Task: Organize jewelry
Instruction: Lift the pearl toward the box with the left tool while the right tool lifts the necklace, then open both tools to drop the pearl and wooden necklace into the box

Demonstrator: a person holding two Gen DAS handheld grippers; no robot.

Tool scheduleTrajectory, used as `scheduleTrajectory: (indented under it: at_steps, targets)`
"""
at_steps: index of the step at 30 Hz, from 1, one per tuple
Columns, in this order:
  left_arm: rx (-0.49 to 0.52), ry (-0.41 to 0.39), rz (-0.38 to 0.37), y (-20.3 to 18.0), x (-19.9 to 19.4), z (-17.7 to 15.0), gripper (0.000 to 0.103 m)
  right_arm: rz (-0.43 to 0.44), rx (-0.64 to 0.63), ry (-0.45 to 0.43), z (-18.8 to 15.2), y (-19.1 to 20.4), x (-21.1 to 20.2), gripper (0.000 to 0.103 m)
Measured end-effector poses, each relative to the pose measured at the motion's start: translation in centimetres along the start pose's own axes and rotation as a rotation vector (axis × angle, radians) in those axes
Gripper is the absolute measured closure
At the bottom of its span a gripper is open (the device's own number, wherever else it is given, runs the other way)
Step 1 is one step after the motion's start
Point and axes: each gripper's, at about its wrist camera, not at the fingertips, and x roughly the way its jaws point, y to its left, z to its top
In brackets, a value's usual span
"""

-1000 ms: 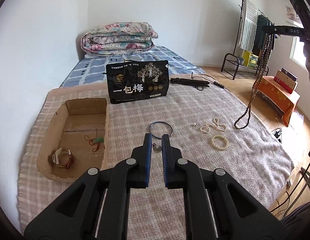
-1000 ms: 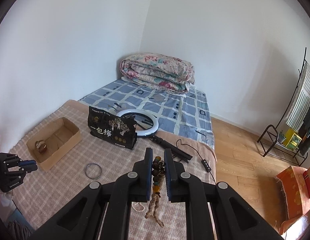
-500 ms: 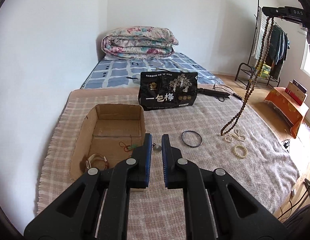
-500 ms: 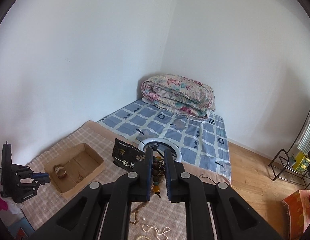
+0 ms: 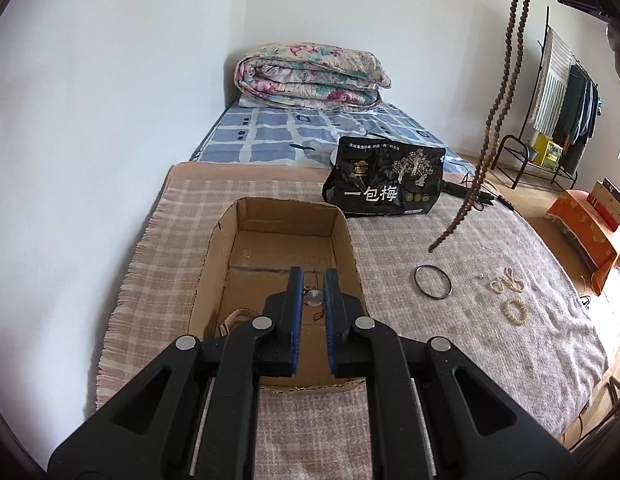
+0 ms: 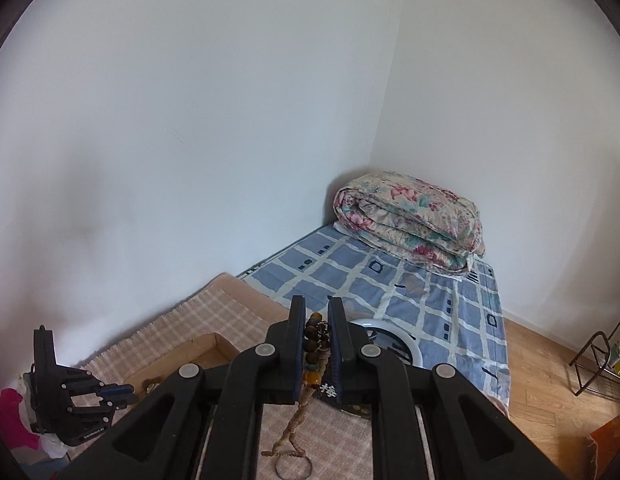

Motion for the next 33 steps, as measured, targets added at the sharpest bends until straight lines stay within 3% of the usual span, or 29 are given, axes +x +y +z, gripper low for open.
scheduleTrajectory:
  at_steps: [7,17,33]
  targets:
    - [-0.004,0.023,-0.008,0.9,1.6,-0.5,0.095,0.059,0.01,-0.019,2.1,2.7,4.1,0.094]
    - [-0.036,0.071,-0.037,1.7,4.8,-2.0,0.095,0.12,0.029,0.016,2.1,5.9,10.8,0.094]
    - [-0.051,0.12,-0.059,1.2,7.7,-3.5,0.095,0.196,0.119,0.213,-5.7,7.6,21.4,0.093]
